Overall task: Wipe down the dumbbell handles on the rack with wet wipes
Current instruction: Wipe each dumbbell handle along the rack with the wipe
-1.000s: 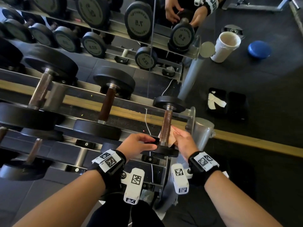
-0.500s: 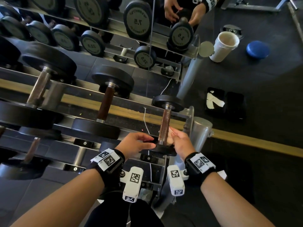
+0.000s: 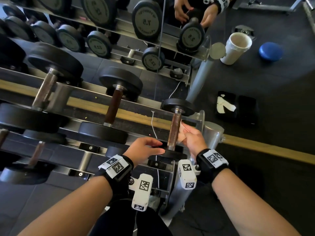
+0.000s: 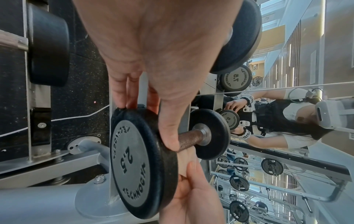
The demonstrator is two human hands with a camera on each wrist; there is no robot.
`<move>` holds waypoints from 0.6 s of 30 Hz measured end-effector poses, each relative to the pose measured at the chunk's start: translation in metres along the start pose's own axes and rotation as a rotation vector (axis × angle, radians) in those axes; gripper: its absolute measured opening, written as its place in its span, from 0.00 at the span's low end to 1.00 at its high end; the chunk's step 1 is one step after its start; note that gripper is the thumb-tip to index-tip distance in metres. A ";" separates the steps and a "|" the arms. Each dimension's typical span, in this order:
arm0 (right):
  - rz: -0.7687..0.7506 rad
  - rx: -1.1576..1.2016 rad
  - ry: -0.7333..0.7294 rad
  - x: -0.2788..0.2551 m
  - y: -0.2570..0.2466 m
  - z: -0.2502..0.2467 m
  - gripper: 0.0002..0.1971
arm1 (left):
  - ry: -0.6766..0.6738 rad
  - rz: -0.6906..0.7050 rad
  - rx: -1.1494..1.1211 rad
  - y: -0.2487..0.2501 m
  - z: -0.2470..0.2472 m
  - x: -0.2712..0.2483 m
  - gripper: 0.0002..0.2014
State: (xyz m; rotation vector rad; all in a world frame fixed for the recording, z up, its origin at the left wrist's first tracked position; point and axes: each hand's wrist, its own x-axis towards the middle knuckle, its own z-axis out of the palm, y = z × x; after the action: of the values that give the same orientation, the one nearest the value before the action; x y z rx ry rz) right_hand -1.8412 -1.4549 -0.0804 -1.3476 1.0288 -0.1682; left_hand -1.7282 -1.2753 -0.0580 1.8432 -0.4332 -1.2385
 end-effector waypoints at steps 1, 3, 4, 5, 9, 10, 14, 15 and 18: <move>-0.003 0.015 -0.004 -0.004 0.002 -0.001 0.17 | 0.005 -0.001 0.002 0.000 0.000 0.000 0.12; -0.020 -0.005 -0.031 -0.016 0.003 -0.005 0.18 | 0.001 -0.007 0.012 0.001 -0.001 0.001 0.13; -0.030 -0.034 -0.053 -0.022 0.002 -0.008 0.19 | -0.008 -0.015 0.019 0.001 -0.002 0.002 0.14; -0.034 -0.066 -0.079 -0.028 0.000 -0.011 0.19 | -0.020 -0.024 0.027 0.001 -0.003 0.003 0.15; 0.040 0.032 -0.107 -0.035 -0.020 -0.031 0.17 | -0.055 -0.046 0.050 0.002 -0.005 0.009 0.16; 0.056 0.100 -0.092 -0.033 -0.028 -0.034 0.17 | -0.052 -0.046 0.052 0.001 -0.005 0.009 0.17; -0.015 0.073 0.015 -0.018 -0.051 -0.028 0.15 | -0.035 -0.054 0.040 -0.004 -0.004 0.010 0.21; -0.048 -0.021 0.037 -0.018 -0.052 -0.023 0.14 | -0.033 -0.054 0.039 -0.005 -0.004 0.009 0.21; -0.078 -0.141 -0.005 -0.023 -0.036 -0.009 0.16 | -0.018 -0.034 0.040 -0.009 -0.002 0.008 0.21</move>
State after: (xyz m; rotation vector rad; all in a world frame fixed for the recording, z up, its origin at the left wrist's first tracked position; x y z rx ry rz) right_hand -1.8450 -1.4568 -0.0367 -1.5165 0.9992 -0.1531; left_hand -1.7238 -1.2747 -0.0694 1.8817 -0.4414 -1.2783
